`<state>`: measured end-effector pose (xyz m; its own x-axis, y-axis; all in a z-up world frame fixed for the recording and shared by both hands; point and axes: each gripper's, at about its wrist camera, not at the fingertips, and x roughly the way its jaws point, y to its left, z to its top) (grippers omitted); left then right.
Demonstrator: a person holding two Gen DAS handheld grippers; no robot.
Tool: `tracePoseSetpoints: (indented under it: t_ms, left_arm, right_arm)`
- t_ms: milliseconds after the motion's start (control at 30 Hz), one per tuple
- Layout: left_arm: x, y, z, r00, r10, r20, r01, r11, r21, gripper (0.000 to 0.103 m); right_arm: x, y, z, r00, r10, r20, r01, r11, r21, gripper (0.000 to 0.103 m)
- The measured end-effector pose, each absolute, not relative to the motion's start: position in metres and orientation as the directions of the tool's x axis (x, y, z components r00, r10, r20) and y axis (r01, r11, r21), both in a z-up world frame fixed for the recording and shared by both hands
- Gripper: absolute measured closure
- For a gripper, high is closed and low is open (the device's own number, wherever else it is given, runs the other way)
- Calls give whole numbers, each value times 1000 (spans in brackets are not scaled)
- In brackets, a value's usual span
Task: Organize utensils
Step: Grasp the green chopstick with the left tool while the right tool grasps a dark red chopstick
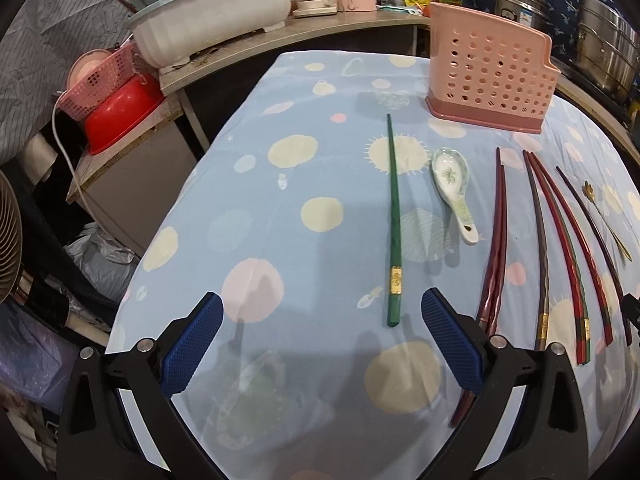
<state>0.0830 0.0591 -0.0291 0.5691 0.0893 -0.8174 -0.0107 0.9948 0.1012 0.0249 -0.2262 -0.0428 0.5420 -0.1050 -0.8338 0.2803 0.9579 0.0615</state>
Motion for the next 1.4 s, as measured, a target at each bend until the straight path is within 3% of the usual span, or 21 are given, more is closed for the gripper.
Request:
tracePoseSetpoints:
  t_ms: [367, 533, 733, 1033, 1400]
  left_arm:
    - [105, 46, -56, 510, 18, -860, 53, 997, 53, 45]
    - [109, 42, -59, 504, -20, -863, 79, 997, 23, 72]
    - [105, 35, -59, 500, -56, -864, 113, 994, 1, 96]
    - [85, 40, -46, 500, -102, -860, 119, 992, -48, 96]
    - [47, 49, 15, 585, -137, -799, 129, 989, -75, 96]
  right_arm:
    - [35, -229, -57, 519, -112, -847, 278, 960, 43, 71]
    - [36, -229, -58, 524, -109, -845, 273, 961, 46, 81]
    - [33, -229, -58, 524, -93, -847, 263, 963, 57, 92]
    - [15, -224, -44, 544, -64, -837, 244, 966, 85, 96]
    - [-16, -212, 17, 635, -41, -771, 201, 973, 114, 96]
